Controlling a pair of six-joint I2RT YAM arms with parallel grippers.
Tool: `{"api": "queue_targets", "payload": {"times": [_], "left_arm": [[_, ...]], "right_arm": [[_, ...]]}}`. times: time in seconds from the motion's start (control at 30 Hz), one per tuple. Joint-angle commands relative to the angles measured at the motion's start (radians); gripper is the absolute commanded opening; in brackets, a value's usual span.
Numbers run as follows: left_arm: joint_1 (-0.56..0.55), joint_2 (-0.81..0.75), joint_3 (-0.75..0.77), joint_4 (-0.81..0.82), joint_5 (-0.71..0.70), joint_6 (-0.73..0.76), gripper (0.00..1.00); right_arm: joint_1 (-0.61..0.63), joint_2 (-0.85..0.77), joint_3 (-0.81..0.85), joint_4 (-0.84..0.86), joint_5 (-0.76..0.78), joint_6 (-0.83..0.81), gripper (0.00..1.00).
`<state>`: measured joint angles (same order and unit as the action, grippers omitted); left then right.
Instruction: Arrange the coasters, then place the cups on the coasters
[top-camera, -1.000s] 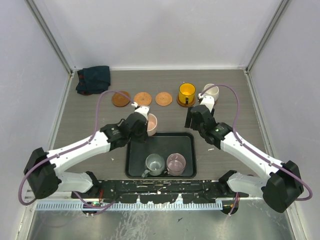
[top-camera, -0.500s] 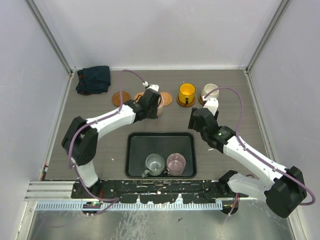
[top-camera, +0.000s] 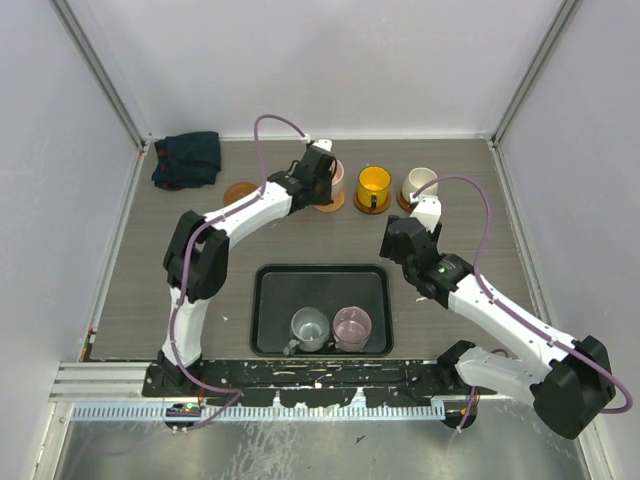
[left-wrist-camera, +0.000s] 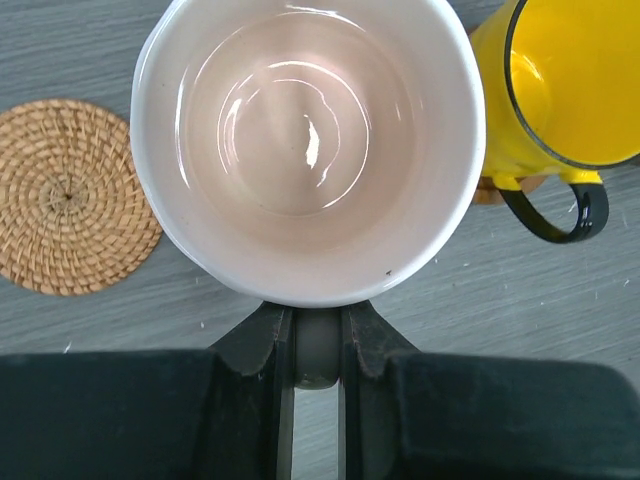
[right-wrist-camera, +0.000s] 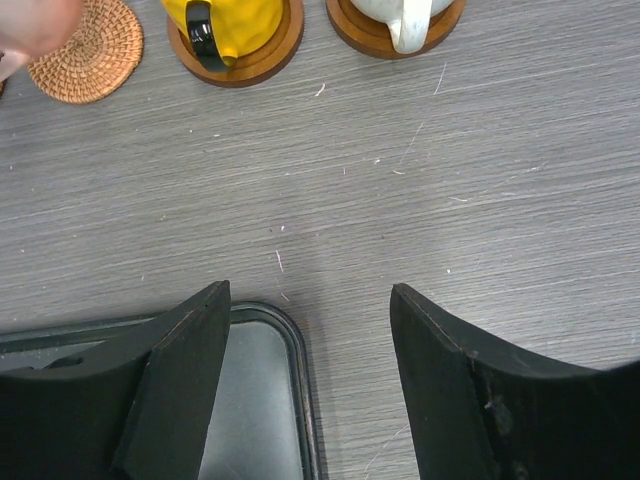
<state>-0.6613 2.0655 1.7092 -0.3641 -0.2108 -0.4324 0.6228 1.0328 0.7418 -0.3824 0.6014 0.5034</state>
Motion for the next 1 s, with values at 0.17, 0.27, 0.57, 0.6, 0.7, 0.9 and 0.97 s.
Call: {"api": "queue_targets", "payload": {"times": [0.17, 0.27, 0.57, 0.6, 0.7, 0.9, 0.97], "left_arm": [[0.005, 0.055, 0.171, -0.005, -0.002, 0.016, 0.00], [0.006, 0.067, 0.181, -0.010, -0.008, 0.008, 0.00], [0.005, 0.103, 0.216, -0.023, -0.027, -0.005, 0.00], [0.006, 0.103, 0.216, -0.023, -0.027, -0.006, 0.00], [0.007, 0.103, 0.214, -0.024, -0.030, -0.005, 0.00], [0.007, 0.098, 0.205, -0.022, -0.030, -0.008, 0.00], [0.008, 0.098, 0.203, -0.022, -0.032, -0.009, 0.00]], "right_arm": [[0.006, 0.016, 0.013, 0.045, -0.003, 0.023, 0.70], [0.006, 0.018, 0.009, 0.047, -0.008, 0.023, 0.70], [0.006, 0.030, -0.001, 0.057, -0.028, 0.020, 0.70], [0.005, 0.030, -0.002, 0.057, -0.029, 0.021, 0.70], [0.006, 0.029, -0.005, 0.060, -0.030, 0.023, 0.70], [0.005, 0.035, -0.011, 0.066, -0.041, 0.028, 0.70], [0.006, 0.036, -0.013, 0.069, -0.047, 0.030, 0.70]]}}
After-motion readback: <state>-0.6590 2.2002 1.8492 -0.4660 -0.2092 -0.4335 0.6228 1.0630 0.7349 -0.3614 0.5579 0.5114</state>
